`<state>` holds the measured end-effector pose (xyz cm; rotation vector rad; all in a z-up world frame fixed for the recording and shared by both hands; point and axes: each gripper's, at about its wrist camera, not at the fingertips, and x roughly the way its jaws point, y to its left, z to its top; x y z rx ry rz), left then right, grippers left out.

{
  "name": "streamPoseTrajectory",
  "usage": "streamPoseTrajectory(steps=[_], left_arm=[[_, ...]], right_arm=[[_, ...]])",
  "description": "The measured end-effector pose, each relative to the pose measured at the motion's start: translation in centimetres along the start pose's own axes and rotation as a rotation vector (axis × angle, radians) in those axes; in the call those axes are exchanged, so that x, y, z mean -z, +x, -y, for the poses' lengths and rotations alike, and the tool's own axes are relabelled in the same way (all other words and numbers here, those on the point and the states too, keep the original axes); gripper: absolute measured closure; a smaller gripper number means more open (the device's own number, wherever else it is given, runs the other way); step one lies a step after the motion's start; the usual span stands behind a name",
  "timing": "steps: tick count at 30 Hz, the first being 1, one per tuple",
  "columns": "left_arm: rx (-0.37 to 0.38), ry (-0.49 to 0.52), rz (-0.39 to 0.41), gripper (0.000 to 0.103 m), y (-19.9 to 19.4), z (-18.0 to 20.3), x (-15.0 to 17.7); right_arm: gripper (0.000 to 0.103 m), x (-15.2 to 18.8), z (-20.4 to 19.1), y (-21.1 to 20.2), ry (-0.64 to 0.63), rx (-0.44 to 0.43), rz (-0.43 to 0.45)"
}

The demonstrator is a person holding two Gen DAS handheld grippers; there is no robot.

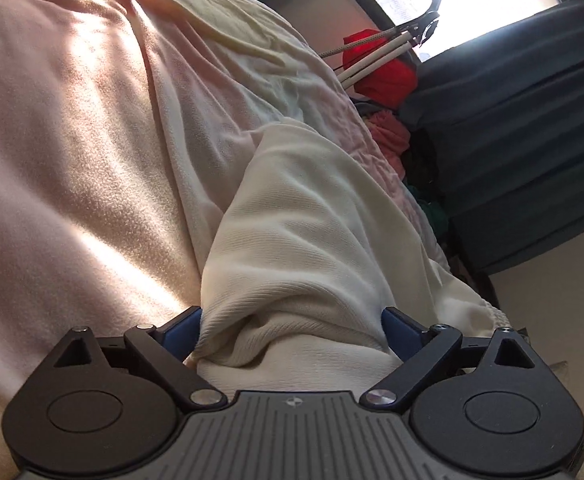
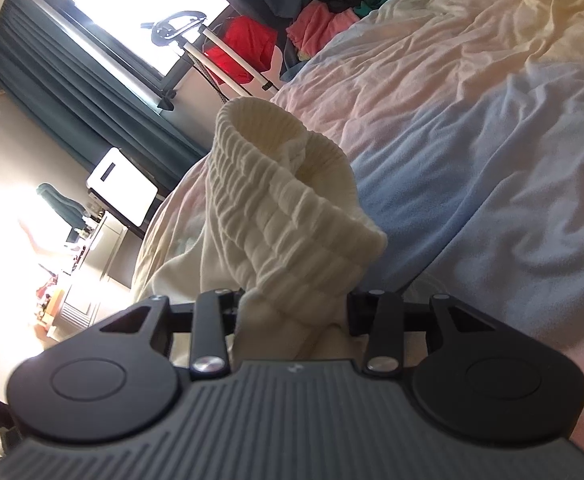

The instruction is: Fold clothes

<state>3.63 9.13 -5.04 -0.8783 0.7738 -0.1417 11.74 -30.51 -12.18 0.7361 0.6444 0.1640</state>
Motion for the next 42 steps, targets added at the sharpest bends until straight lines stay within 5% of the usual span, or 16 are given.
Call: streamPoseTrajectory(steps=[6, 9, 17, 25, 31, 36, 42], left_arm=[[-0.029, 0.061, 0.030, 0.046, -0.6, 0.4, -0.3], [0.015, 0.101, 0.037, 0.061, -1.8, 2.0, -0.7], [0.140, 0.169, -0.016, 0.069, -0.5, 12.2, -1.5], [0.208, 0.362, -0.138, 0.069, 13.3, 30.7, 2.7], [0.225, 0.399, -0.231, 0.069, 26.9, 40.1, 6.5], [0.201, 0.476, -0.278, 0.069, 35.6, 41.8, 9.0], [0.201, 0.618, -0.349, 0.066, 37.2, 37.0, 11.9]], right_arm=[[0.060, -0.1, -2.0, -1.4, -0.052, -0.007, 0.028], [0.060, -1.5, -2.6, -3.6, -0.054, -0.019, 0.068], [0.061, -6.7, -2.8, -10.1, -0.041, -0.028, 0.186], [0.061, -19.0, 6.7, -15.4, 0.111, 0.098, 0.309], [0.061, -27.3, 15.0, -15.1, 0.186, 0.217, 0.358], [0.061, -29.2, 22.1, -12.2, 0.266, 0.251, 0.356], [0.061, -24.1, 27.2, -10.4, 0.368, 0.248, 0.340]])
